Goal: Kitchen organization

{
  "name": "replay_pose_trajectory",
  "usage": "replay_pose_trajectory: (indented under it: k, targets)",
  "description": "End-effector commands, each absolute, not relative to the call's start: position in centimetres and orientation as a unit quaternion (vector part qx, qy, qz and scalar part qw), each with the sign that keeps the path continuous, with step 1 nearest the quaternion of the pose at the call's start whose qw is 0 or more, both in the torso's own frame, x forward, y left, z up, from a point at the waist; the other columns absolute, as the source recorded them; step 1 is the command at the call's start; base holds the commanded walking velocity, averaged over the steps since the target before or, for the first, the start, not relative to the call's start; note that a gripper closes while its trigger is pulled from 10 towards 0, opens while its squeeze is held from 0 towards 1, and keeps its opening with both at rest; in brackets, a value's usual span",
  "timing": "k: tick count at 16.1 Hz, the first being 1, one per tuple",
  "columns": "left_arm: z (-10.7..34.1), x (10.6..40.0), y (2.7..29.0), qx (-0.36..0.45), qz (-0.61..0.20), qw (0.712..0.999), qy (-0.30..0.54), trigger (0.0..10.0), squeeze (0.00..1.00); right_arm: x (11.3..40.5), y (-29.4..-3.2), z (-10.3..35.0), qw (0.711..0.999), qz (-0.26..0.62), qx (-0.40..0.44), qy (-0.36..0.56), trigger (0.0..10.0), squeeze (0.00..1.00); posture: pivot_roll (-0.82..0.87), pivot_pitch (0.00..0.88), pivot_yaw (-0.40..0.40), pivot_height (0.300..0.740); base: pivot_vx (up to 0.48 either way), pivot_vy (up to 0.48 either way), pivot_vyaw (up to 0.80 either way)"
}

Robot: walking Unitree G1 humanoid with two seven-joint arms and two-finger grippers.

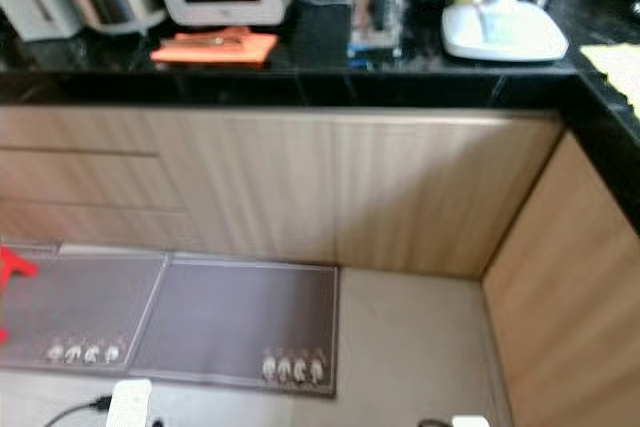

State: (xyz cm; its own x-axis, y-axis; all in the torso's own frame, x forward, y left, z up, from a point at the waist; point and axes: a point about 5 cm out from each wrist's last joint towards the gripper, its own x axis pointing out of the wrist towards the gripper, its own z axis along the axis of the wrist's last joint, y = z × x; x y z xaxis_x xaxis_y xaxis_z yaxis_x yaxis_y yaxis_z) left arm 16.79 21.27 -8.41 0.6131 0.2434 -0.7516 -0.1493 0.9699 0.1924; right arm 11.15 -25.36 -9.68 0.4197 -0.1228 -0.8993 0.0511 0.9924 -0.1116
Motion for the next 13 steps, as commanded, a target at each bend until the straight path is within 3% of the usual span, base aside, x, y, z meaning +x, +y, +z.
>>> replay_pose_trajectory:
  k: [1, 5, 8, 13]
  targets:
    - [-8.33, 16.62, 22.15, 0.059, 0.121, 0.894, 0.429, 10.0, 0.00, 11.36, -24.75, -9.79, 0.844, -0.047, -0.028, 0.534, 10.0, 0.00, -0.20, 0.000, 0.047, 0.740, 0.000, 0.480, 0.00]
    - [-8.25, 16.69, 22.34, 0.062, 0.119, 0.894, 0.427, 10.0, 0.00, 11.35, -24.69, -9.81, 0.845, -0.050, -0.021, 0.533, 10.0, 0.00, -0.20, 0.000, 0.051, 0.740, 0.000, 0.480, 0.00]
    - [-8.23, 16.60, 22.65, 0.065, 0.120, 0.893, 0.429, 10.0, 0.00, 11.39, -24.68, -9.82, 0.842, -0.045, -0.034, 0.536, 10.0, 0.00, -0.20, 0.000, 0.055, 0.740, 0.000, 0.480, -0.61]
    - [-8.32, 16.41, 22.69, 0.068, 0.117, 0.891, 0.434, 10.0, 0.00, 11.42, -24.56, -9.84, 0.843, -0.049, -0.026, 0.535, 10.0, 0.00, -0.21, 0.000, 0.064, 0.740, 0.000, 0.480, 0.00]
